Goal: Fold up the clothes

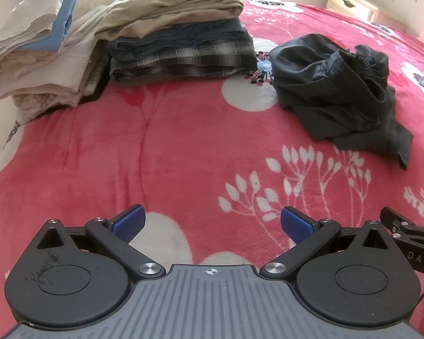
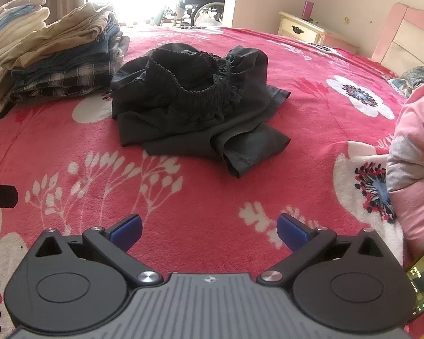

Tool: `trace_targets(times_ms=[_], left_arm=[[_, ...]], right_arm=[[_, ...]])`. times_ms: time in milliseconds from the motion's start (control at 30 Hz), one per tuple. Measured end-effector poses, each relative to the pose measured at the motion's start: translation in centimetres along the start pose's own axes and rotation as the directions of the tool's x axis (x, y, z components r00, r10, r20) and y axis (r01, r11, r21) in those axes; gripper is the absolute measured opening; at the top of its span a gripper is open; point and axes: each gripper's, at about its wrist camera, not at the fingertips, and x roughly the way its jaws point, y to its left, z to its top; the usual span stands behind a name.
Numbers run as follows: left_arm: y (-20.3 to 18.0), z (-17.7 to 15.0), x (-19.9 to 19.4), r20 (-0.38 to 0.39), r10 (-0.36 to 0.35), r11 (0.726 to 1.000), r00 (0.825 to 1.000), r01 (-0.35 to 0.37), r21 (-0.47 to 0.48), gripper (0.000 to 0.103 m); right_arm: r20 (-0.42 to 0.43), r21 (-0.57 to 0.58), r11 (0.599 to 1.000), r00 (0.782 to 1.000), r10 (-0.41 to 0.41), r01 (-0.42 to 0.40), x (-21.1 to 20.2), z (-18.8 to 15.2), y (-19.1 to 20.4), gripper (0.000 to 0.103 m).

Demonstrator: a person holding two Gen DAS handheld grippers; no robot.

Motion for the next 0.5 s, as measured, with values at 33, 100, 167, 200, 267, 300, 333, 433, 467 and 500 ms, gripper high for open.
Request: trace_targets(times_ms=[33,100,167,200,267,300,333,433,467,500], left_arm=[[0.0,0.0,0.0,0.001,-0.005,1.000,1.000,0.005,0.002,0.103],[-0.1,0.0,0.0,0.005,-0.010,1.000,1.000,0.010,0.008,0.103],[-0.2,0.0,0.0,0.006,-0.011,1.000,1.000,0.011,0.012,0.103],[-0.2,0.0,0.1,0.006,-0.012,1.000,1.000,0.012,0.014,0.103],[-0.2,0.0,0.2,0.007,-0.014,1.000,1.000,0.014,0.016,0.103],[-0.2,-0.1,0.3,0.010,-0.018,1.000,1.000,0.017,0.018,0.103],[-0.2,-0.1,0.3,0.014,-0.021,1.000,1.000,0.021,0.020,0.103],[-0.4,-0.1,0.6,0.029,-0.049,0.998,0.998,0.048,0.033,0.103],[-0.5,0.0,0.7,0.044,-0.066,0.997,0.997,0.064,0.035,0.103],[-0.6,0.2,0.7,0.062,-0.079,0.996,0.995,0.077,0.037,0.103]], right_arm=[[-0.001,0.000,1.000,1.000,0.000,0.000,0.0,0.0,0.0,0.103],[-0.002,0.002,1.000,1.000,-0.001,0.001,0.1,0.0,0.0,0.103],[-0.005,0.003,1.000,1.000,-0.002,0.002,0.2,-0.1,0.0,0.103],[-0.005,0.003,1.000,1.000,-0.002,0.002,0.3,-0.1,-0.1,0.103],[-0.001,0.000,1.000,1.000,-0.006,0.006,0.4,-0.1,-0.1,0.103],[0.002,-0.001,1.000,1.000,-0.008,0.008,0.5,-0.1,-0.1,0.103],[0.007,0.000,1.000,1.000,-0.009,0.009,0.6,-0.1,-0.2,0.103],[0.027,0.006,1.000,1.000,-0.009,0.009,0.9,0.1,-0.5,0.103],[0.045,0.007,1.000,0.999,-0.008,0.008,1.0,0.3,-0.8,0.103],[0.068,0.008,1.000,0.998,-0.007,0.006,1.1,0.6,-1.1,0.103]])
